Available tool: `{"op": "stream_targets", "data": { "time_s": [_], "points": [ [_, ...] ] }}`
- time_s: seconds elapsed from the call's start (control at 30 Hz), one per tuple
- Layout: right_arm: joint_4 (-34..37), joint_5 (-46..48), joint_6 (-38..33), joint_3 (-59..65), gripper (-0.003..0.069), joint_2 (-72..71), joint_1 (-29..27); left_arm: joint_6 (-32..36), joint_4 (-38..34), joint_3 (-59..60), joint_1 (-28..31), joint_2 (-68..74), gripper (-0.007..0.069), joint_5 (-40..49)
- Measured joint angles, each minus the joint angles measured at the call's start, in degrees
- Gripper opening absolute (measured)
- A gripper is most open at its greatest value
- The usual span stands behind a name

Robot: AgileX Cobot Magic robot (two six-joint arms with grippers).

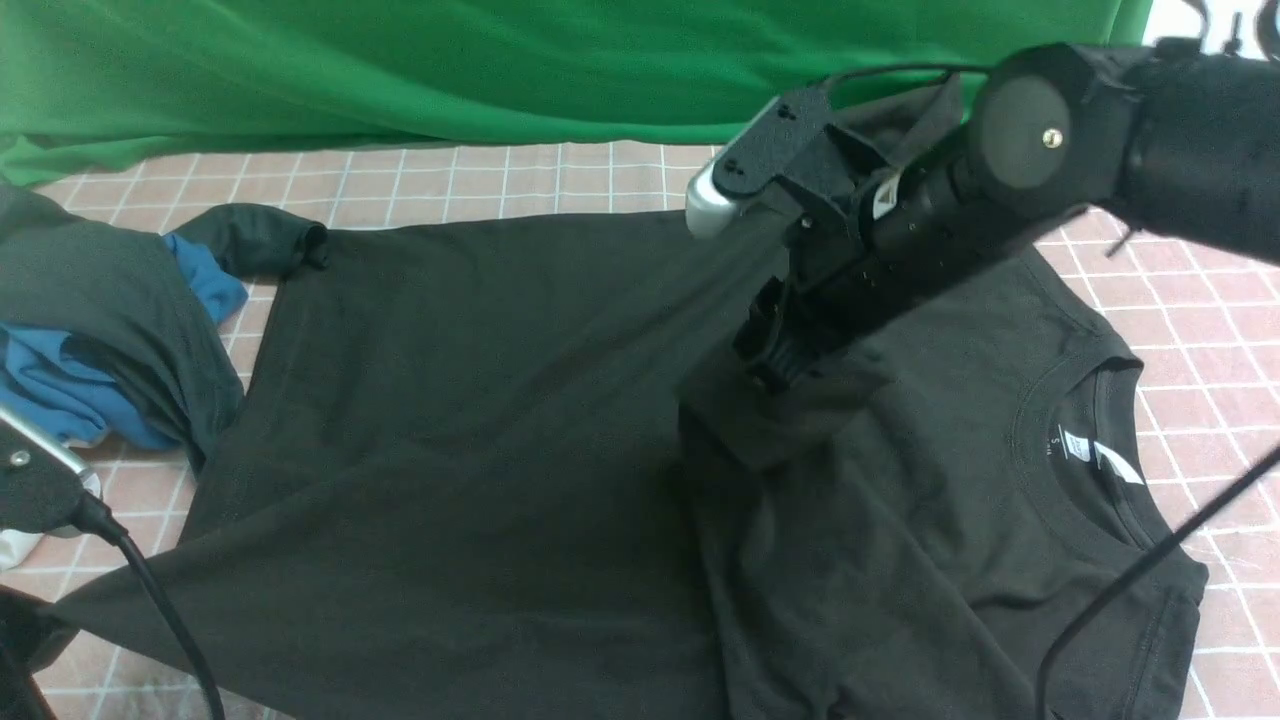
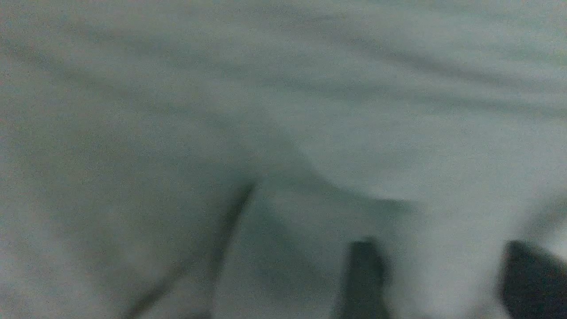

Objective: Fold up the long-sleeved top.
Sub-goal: Use the right arm to drag and place the cuff at thecentered position on the left edge of the fabric

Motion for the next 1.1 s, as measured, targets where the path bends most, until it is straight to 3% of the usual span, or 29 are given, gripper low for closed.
{"op": "stream_targets", "data": {
  "time_s": [0.07,0.13,0.27,0.37,0.47,0.57,0.7,0.8,0.9,1.1],
  "points": [
    [-3.3,0.6,3.6,-1.0,0.0500,0.0,-0.1,0.0,-0.2,0.0,0.0,0.0,0.0050,0.0],
    [-11.0,3.6,11.8,-2.7,0.0527,-1.4,-0.3,0.0,-0.5,0.0,0.0,0.0,0.0050,0.1],
    [-13.7,9.2,16.3,-1.4,0.0463,-5.0,-0.3,0.0,-0.5,0.0,0.0,0.0,0.0050,0.2],
    [-9.4,12.3,16.5,3.0,0.0424,-7.6,-0.3,-0.1,-0.6,0.0,0.0,0.0,0.0050,0.2],
    [-1.8,13.0,13.9,10.0,0.0416,-8.3,-0.3,-0.1,-0.7,0.0,0.0,0.0,0.0050,0.2],
    [-0.1,10.5,11.5,14.8,0.0415,-6.8,-0.3,-0.1,-0.8,0.0,0.0,0.0,0.0050,0.2],
    [-4.2,3.8,8.5,17.3,0.0425,-4.2,-0.3,-0.1,-1.2,0.0,0.0,0.0,0.0050,0.2],
    [-8.0,-1.5,5.3,17.3,0.0501,-4.1,-0.3,-0.1,-1.5,0.0,0.0,0.0,0.0050,0.2],
    [-9.2,-4.2,-2.4,17.3,0.0571,-3.9,-0.3,-0.1,-1.8,0.0,0.0,0.0,0.0050,0.2],
    [-9.5,-8.4,-17.4,17.3,0.0546,-0.7,-0.3,-0.1,-2.1,0.0,0.0,0.0,0.0050,0.1]
  ]
}}
